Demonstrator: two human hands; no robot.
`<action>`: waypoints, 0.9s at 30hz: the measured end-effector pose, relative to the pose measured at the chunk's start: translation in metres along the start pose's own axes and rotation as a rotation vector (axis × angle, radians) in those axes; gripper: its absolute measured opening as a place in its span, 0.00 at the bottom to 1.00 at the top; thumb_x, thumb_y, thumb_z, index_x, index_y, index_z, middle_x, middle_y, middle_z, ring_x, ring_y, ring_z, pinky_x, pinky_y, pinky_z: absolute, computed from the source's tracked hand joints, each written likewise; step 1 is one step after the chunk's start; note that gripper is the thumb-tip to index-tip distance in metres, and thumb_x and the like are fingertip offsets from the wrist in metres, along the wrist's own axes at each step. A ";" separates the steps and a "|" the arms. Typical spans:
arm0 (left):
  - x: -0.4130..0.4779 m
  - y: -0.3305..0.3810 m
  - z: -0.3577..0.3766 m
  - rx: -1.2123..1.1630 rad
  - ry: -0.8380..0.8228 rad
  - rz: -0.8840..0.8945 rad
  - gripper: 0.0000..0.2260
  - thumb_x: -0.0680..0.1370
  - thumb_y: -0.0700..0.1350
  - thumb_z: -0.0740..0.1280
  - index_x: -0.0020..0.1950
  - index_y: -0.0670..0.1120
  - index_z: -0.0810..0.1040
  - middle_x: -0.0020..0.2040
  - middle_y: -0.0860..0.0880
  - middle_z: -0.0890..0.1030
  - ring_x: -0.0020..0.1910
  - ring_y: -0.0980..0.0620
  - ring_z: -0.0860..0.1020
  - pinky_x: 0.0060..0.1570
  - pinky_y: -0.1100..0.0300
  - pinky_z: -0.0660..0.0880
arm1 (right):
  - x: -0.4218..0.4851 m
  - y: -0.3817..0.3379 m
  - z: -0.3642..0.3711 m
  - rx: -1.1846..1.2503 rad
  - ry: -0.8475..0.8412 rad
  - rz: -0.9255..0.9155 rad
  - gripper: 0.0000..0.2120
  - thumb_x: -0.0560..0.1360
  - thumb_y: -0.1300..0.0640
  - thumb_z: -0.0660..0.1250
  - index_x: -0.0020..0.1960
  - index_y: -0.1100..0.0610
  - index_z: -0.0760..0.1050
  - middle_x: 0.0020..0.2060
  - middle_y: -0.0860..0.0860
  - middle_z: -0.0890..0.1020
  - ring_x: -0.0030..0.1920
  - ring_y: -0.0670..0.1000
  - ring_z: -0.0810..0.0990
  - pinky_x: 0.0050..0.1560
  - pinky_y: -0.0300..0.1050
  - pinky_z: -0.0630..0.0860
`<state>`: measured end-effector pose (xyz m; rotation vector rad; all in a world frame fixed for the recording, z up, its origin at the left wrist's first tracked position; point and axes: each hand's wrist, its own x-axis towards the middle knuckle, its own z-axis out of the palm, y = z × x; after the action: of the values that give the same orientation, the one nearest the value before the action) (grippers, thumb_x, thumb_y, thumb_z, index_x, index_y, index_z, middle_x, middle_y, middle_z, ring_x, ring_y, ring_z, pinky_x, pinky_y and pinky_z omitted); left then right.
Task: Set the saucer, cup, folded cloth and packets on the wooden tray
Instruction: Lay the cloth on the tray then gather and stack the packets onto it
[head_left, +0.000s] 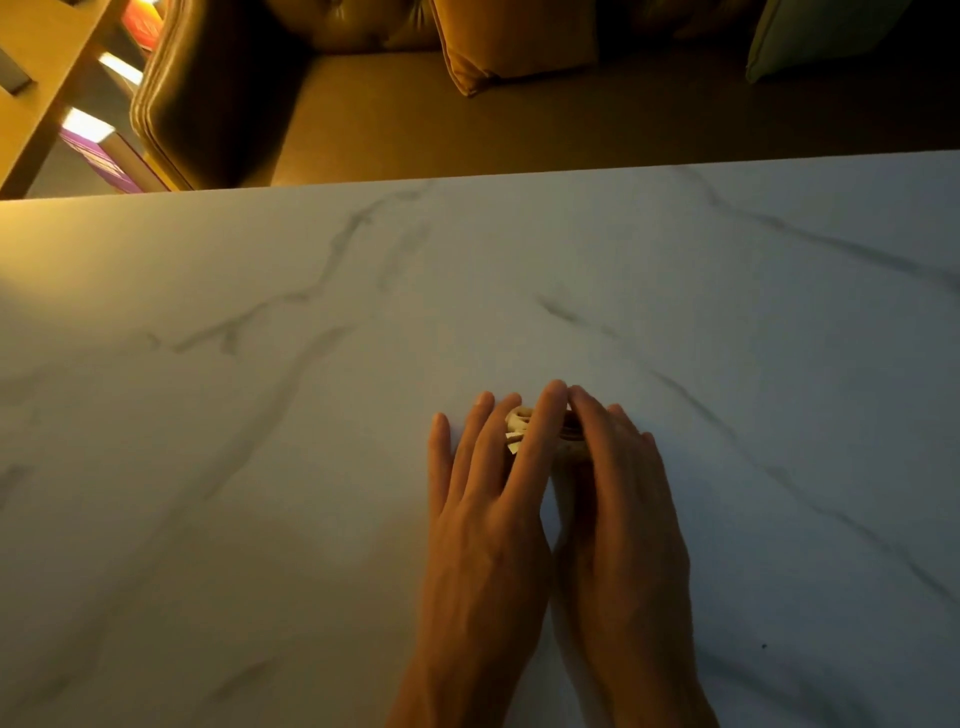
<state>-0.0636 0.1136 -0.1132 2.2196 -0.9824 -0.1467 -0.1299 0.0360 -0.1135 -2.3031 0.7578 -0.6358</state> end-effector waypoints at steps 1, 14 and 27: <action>0.000 0.000 0.001 -0.016 0.014 -0.011 0.40 0.74 0.36 0.73 0.77 0.54 0.54 0.74 0.47 0.70 0.78 0.48 0.58 0.76 0.38 0.54 | 0.000 0.000 0.000 0.016 0.012 0.011 0.28 0.77 0.59 0.66 0.73 0.52 0.60 0.69 0.46 0.70 0.72 0.52 0.67 0.69 0.62 0.68; 0.006 0.006 -0.003 -0.090 0.105 -0.089 0.24 0.85 0.54 0.44 0.73 0.46 0.69 0.72 0.48 0.73 0.76 0.49 0.63 0.77 0.44 0.56 | 0.001 0.003 0.005 0.021 -0.030 0.005 0.26 0.79 0.48 0.54 0.76 0.46 0.53 0.72 0.27 0.50 0.75 0.34 0.49 0.73 0.53 0.62; 0.005 0.001 -0.008 -0.266 0.240 -0.118 0.17 0.78 0.36 0.61 0.64 0.51 0.71 0.52 0.67 0.70 0.57 0.55 0.75 0.64 0.41 0.73 | -0.003 0.002 -0.009 0.278 0.047 0.224 0.17 0.78 0.50 0.64 0.65 0.40 0.68 0.59 0.42 0.79 0.59 0.43 0.78 0.58 0.52 0.79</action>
<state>-0.0576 0.1141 -0.1053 1.9949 -0.6611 -0.0578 -0.1376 0.0327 -0.1097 -1.9254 0.8755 -0.6496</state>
